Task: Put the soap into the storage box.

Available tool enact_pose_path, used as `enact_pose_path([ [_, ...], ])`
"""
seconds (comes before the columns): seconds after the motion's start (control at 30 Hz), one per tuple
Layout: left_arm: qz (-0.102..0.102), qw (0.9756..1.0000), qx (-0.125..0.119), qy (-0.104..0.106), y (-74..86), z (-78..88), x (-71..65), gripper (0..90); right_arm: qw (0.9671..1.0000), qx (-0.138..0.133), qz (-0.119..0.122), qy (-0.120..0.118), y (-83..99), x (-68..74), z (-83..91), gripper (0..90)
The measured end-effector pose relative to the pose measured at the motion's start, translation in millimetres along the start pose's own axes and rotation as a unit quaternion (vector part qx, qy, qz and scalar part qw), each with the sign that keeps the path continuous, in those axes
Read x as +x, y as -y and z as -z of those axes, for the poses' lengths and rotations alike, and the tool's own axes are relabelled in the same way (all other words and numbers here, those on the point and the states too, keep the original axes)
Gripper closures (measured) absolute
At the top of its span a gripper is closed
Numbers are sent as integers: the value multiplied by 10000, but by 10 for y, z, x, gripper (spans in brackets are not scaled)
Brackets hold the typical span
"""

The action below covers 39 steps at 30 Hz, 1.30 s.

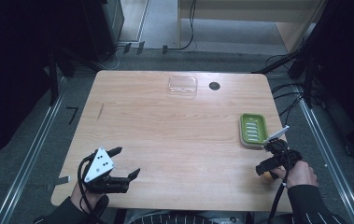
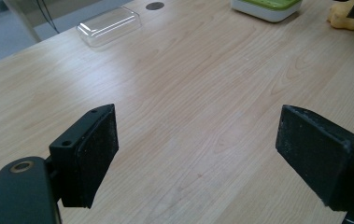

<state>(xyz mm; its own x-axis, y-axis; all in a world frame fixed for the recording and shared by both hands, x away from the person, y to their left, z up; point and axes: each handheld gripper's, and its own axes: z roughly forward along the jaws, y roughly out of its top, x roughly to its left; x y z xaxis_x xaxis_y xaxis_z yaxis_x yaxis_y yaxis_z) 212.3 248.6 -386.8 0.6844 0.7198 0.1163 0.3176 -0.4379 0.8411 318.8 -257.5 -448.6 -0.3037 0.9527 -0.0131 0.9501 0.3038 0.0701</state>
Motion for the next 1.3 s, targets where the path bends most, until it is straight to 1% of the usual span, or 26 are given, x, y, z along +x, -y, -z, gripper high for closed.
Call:
enact_pose_path([
  [0.17, 19, 10000, -13, -9, 1, 1, -1, 136, 9999, 67, -48, -95, -36, -46, -67, 0],
  [0.23, 15, 10000, -13, -10, 1, 1, -1, 136, 9998, 108, -20, -135, -55, -64, -112, 0],
  [0.4, 21, 10000, -24, -12, 2, 4, 0, 136, 9998, 158, -25, -140, -74, -106, -164, 0],
  [0.47, 22, 10000, -23, -21, 2, 4, 1, 136, 9998, 147, -72, -139, -71, -135, -187, 0],
  [0.57, 20, 10000, -22, -11, 2, 4, 0, 136, 9996, 210, -79, -156, -68, -159, -224, 0],
  [0.7, 19, 10000, -25, -13, 1, 4, 0, 136, 9995, 249, -70, -169, -65, -163, -245, 0],
  [0.73, 16, 10000, -24, -13, 1, 4, 0, 136, 9996, 209, -46, -188, -63, -165, -244, 51],
  [0.77, 15, 10000, -27, -13, 1, 3, -1, 136, 9996, 209, -46, -188, -63, -165, -244, 51],
  [0.83, 32, 10000, -31, -29, 2, 6, -2, 136, 9995, 240, -52, -195, -62, -162, -249, 106],
  [0.87, 32, 10000, -31, -29, 2, 6, -2, 136, 9995, 240, -52, -195, -62, -162, -249, 106],
  [0.9, 25, 10000, -34, -25, 2, 7, -1, 136, 9995, 250, -46, -200, -60, -164, -254, 146],
  [0.93, 25, 10000, -34, -25, 2, 7, -1, 136, 9995, 250, -46, -200, -60, -164, -254, 146],
  [1.0, 25, 10000, -32, -23, 2, 7, -1, 136, 9995, 263, -55, -141, -59, -159, -260, 188],
  [1.1, 14, 10000, -34, -21, 1, 8, 1, 136, 9995, 262, 33, -161, -60, -154, -270, 224],
  [1.17, 31, 10000, -32, -26, 2, 8, -1, 136, 9995, 272, 21, -148, -61, -142, -270, 231],
  [1.3, 19, 10000, -31, -28, 2, 9, 1, 136, 9996, 238, 65, -127, -62, -117, -257, 275],
])
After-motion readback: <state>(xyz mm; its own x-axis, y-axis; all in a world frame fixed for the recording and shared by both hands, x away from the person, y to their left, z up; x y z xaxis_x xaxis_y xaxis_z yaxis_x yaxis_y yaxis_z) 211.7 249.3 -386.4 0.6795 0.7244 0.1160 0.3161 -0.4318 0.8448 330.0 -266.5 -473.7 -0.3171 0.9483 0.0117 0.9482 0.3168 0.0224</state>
